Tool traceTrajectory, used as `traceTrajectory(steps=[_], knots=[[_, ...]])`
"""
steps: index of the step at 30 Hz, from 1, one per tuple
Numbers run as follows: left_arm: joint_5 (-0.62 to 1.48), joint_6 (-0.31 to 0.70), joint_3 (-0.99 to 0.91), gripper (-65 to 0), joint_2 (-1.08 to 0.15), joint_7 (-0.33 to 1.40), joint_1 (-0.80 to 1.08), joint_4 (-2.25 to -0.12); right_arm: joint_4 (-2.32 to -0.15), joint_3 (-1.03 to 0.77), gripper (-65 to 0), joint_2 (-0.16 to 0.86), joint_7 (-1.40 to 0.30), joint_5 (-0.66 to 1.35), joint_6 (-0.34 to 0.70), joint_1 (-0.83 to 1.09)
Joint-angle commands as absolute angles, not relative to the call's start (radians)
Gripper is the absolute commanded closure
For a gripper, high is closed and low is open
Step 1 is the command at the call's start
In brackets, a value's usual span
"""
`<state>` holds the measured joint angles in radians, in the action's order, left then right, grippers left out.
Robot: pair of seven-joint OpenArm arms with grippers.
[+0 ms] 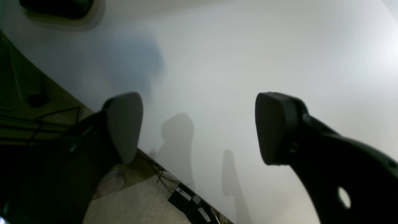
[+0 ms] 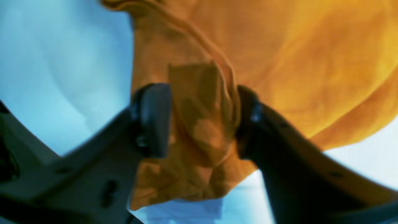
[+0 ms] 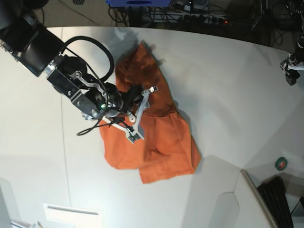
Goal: Layout the t-shirt on the table in an organized manner, then fold the t-shirt properly
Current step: 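Lift the shirt with the right gripper and drag it to spread it, then reach the left gripper to the shirt's hanging edge and grasp it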
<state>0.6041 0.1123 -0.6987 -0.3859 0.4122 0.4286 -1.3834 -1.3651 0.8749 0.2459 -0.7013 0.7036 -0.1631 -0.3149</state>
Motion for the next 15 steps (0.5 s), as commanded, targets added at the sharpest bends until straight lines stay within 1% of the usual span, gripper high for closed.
traceTrajectory(steps=[1,4,7,12,14,15], knots=[[0.608,0.116,-0.705,-54.1,-0.407,0.392,0.426,-1.4,-1.38,0.868,-19.2,0.249,-0.687,0.704,-0.159,-0.334],[0.608,0.116,-0.702,-54.1,-0.403,0.392,0.423,-1.405,-1.379,0.868,-10.8,0.251,-0.687,0.707,-0.159,-0.329],[0.608,0.116,-0.654,-54.1,-0.406,0.392,0.42,-1.408,-1.379,0.865,0.0,0.252,-0.687,0.71,-0.159,-0.329],[0.613,0.116,-0.542,-53.8,-0.4,0.394,0.361,-1.438,-1.382,0.858,0.0,0.249,-0.691,0.711,-0.159,-0.309],[0.616,0.116,-0.483,-50.7,-0.4,0.394,0.317,-1.449,-1.388,0.858,0.0,0.246,-0.725,0.711,-0.159,-0.298],[0.618,0.116,-0.446,-47.6,-0.4,0.395,0.288,-1.451,-1.392,0.858,0.0,0.246,-0.734,0.711,-0.159,-0.294]])
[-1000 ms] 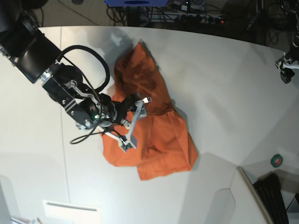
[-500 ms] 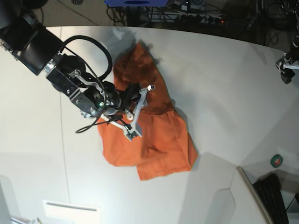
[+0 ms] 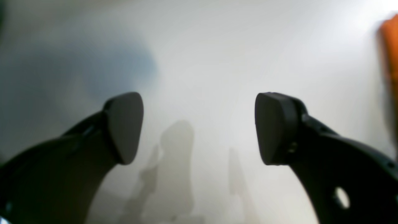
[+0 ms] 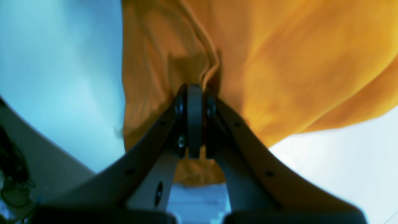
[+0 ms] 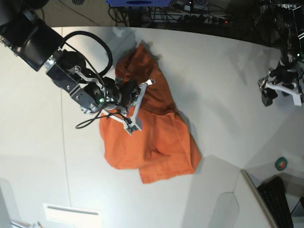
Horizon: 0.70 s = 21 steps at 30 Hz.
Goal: Layout the t-shirt on the table in an organized manner, then fold the t-shirt properly
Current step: 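Reach the left gripper to the shirt's hanging edge and grasp it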
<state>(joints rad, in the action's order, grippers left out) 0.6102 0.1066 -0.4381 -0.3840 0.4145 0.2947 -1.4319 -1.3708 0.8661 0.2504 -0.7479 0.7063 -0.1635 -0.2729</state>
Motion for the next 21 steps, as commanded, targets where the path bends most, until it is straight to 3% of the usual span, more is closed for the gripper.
traceTrajectory(steps=[1,4,6,9,12,21], knots=[[0.618,0.113,-0.407,-44.3,-0.398,0.401,0.259,-1.449,-1.403,0.86,0.0,0.246,-0.737,0.711,-0.159,-0.292],[0.618,0.111,-0.308,-40.3,-0.395,0.541,0.122,-1.434,-1.437,0.86,0.0,0.249,-0.74,0.705,-0.159,-0.271],[0.618,0.111,-0.28,-43.8,-0.36,0.684,0.005,-1.397,-1.454,0.86,0.0,0.251,-0.742,0.705,-0.159,-0.266],[0.616,0.111,-0.271,-54.0,-0.306,0.829,-0.147,-1.322,-1.461,0.86,0.0,0.252,-0.743,0.705,-0.159,-0.257],[0.611,0.111,-0.268,-59.4,-0.246,0.891,-0.268,-1.244,-1.463,0.863,0.0,0.252,-0.743,0.705,-0.16,-0.254],[0.611,0.096,-0.015,-59.4,-0.171,0.929,-0.533,-0.908,-1.465,0.86,0.0,0.251,-0.783,0.705,-0.16,-0.254]])
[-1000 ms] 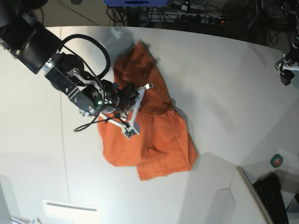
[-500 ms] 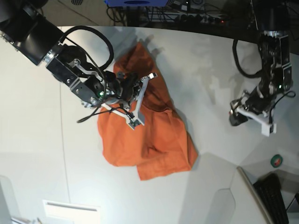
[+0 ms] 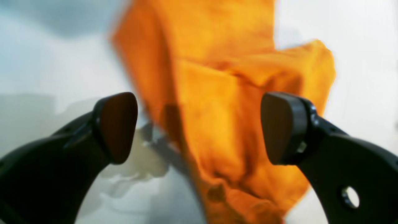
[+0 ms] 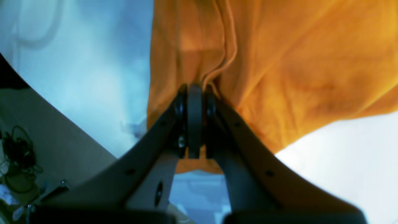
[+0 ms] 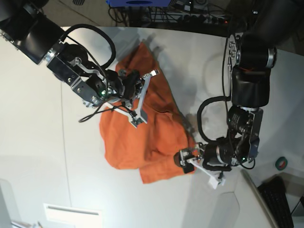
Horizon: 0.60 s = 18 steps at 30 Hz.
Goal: Layout the t-shirt on the table in an organized manner, then fold the t-shirt properly
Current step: 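Reach the left gripper to the shirt's hanging edge and grasp it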
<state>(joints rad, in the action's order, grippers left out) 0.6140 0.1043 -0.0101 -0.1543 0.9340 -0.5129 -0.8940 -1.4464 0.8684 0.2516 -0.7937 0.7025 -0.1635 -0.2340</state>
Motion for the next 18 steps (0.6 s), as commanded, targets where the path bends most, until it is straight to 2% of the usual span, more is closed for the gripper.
traceTrajectory(steps=[1,4,9,10,15,18], knots=[[0.611,0.071,-0.013,-59.4,-0.165,0.929,-0.545,-0.875,-1.472,0.86,0.0,0.251,-0.783,0.705,-0.16,-0.254],[0.61,-0.005,-0.002,-59.2,-0.153,0.898,-0.567,-0.823,-1.497,0.86,0.0,0.252,-0.782,0.705,-0.16,-0.252],[0.608,-0.019,-0.002,-58.3,-0.154,0.881,-0.572,-0.789,-1.515,0.865,0.0,0.252,-0.783,0.705,-0.16,-0.252],[0.608,-0.019,-0.002,-55.8,-0.154,0.875,-0.572,-0.779,-1.515,0.866,0.0,0.252,-0.783,0.705,-0.16,-0.252],[0.608,-0.019,0.084,-35.2,-0.153,0.858,-0.572,-0.754,-1.515,0.866,0.0,0.251,-0.783,0.705,-0.16,-0.24],[0.61,-0.019,0.136,-26.7,-0.153,0.839,-0.572,-0.748,-1.515,0.868,0.0,0.249,-0.783,0.705,-0.16,-0.231]])
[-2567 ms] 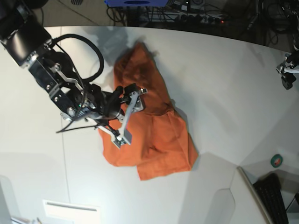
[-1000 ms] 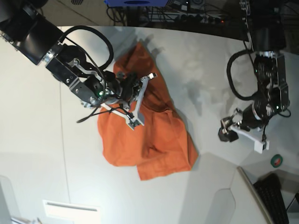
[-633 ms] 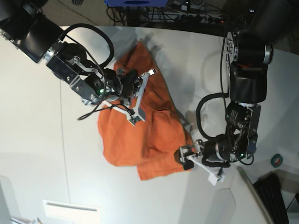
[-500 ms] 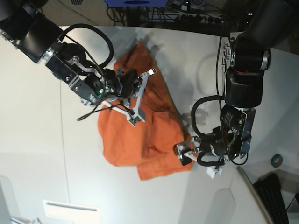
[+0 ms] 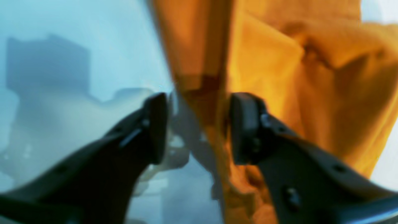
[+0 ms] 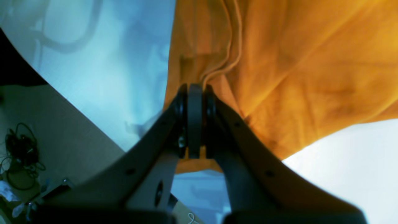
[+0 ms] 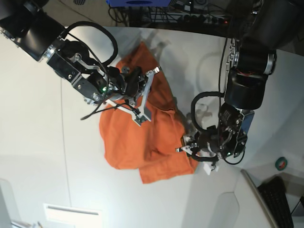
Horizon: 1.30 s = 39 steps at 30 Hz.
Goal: Layout the t-shirt on the table in an organized manner, then fold the t-shirt properly
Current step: 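Reach the left gripper to the shirt's hanging edge and grasp it, then lift the shirt with both grippers and shake it open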
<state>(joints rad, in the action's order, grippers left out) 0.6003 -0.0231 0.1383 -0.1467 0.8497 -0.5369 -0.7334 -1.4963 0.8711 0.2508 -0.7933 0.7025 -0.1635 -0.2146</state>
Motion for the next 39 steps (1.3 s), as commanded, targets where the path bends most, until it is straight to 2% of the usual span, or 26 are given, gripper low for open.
traceTrajectory(steps=[1,2,4,5,11,15,18,25,30,34,39], knots=[[0.61,-0.019,0.131,-22.4,-0.154,0.839,-0.572,-0.748,-1.517,0.866,0.0,0.249,-0.783,0.705,-0.16,-0.225],[0.61,-0.019,0.119,-16.9,-0.156,0.839,-0.572,-0.751,-1.517,0.865,0.0,0.251,-0.783,0.705,-0.16,-0.22],[0.611,-0.019,0.082,-1.2,-0.159,0.84,-0.572,-0.756,-1.517,0.866,0.0,0.252,-0.783,0.705,-0.16,-0.219],[0.61,-0.019,0.061,0.0,-0.159,0.842,-0.573,-0.757,-1.517,0.866,0.0,0.252,-0.783,0.705,-0.16,-0.217],[0.61,-0.019,0.101,0.0,-0.174,0.843,-0.562,-0.885,-1.517,0.854,0.0,0.271,-0.776,0.702,-0.16,-0.231],[0.61,-0.071,0.205,0.0,-0.171,0.843,-0.591,-0.986,-1.517,0.731,0.0,0.292,-0.777,0.702,-0.16,-0.28],[0.61,-0.137,0.266,0.0,-0.145,0.837,-0.673,-1.004,-1.515,0.63,0.0,0.321,-0.777,0.702,-0.16,-0.34],[0.61,-0.142,0.291,0.0,-0.021,0.835,-0.949,-1.006,-1.524,0.515,0.0,0.417,-0.779,0.704,-0.16,-0.621],[0.616,-0.148,0.289,0.0,0.042,0.839,-1.098,-1.058,-1.662,0.44,0.0,0.522,-0.777,0.71,-0.159,-0.739],[0.615,-0.16,0.297,0.0,0.047,0.885,-1.047,-1.216,-1.801,0.424,0.0,0.621,-0.78,0.711,-0.16,-0.73],[0.608,-0.162,0.295,0.0,0.018,1.024,-0.814,-1.397,-1.91,0.282,0.0,0.638,-0.782,0.705,-0.16,-0.458]])
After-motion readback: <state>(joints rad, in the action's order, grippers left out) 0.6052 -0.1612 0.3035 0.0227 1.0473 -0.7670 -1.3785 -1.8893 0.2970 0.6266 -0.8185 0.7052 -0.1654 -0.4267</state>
